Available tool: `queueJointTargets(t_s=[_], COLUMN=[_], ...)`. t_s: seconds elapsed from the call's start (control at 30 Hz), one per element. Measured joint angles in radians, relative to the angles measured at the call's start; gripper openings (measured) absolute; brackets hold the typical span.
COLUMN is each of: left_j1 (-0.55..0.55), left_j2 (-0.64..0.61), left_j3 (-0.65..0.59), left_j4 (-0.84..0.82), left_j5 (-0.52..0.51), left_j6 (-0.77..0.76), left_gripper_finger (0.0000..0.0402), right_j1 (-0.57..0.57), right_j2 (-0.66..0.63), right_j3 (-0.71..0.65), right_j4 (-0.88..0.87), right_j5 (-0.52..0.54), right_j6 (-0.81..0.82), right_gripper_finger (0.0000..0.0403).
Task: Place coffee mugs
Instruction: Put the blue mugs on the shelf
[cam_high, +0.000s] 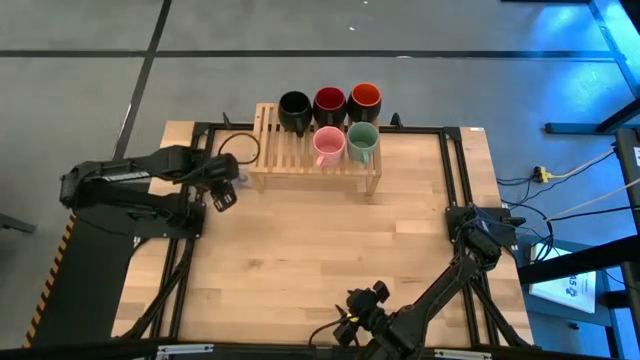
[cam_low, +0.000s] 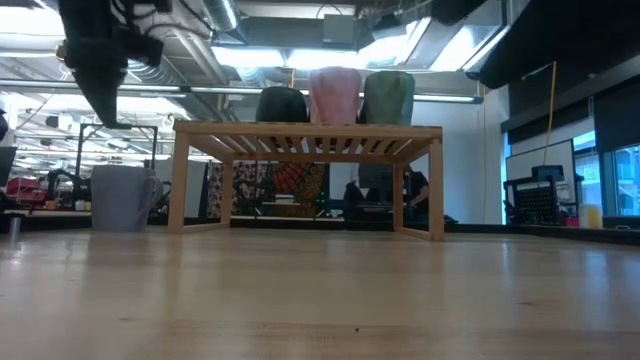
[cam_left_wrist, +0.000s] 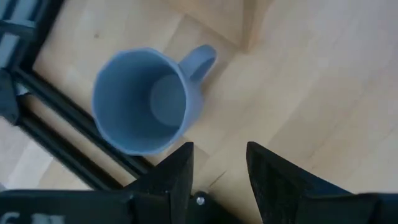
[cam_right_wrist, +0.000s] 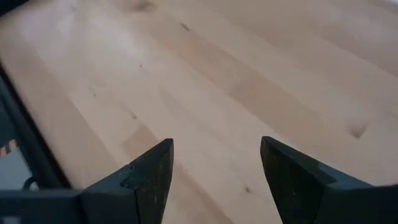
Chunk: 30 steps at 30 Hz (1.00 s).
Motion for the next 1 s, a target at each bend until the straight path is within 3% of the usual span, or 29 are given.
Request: queueJointTargets(t_s=[0.2, 0.47, 1.0], left_j1=[0.138, 0.266, 0.349], left_j2=[0.044, 0.084, 0.216], left_j3=[-0.037, -0.115, -0.133], left_j4=[0.055, 0.133, 0.171], left_j5=[0.034, 0.069, 0.105], left_j6=[0.166, 0.243, 0.305], left_gripper_finger=[0.0142, 0.0142, 0.0133], right_j1=[-0.011, -0.011, -0.011], right_j2=[0.0, 0.0, 0.0], right_j3=[0.0, 0.0, 0.0], right_j4=[-0.018, -0.036, -0.038], right_j5=[0.012, 0.013, 0.013], right_j6=[0.0, -0.001, -0.001], right_gripper_finger=[0.0227, 0.0227, 0.0227])
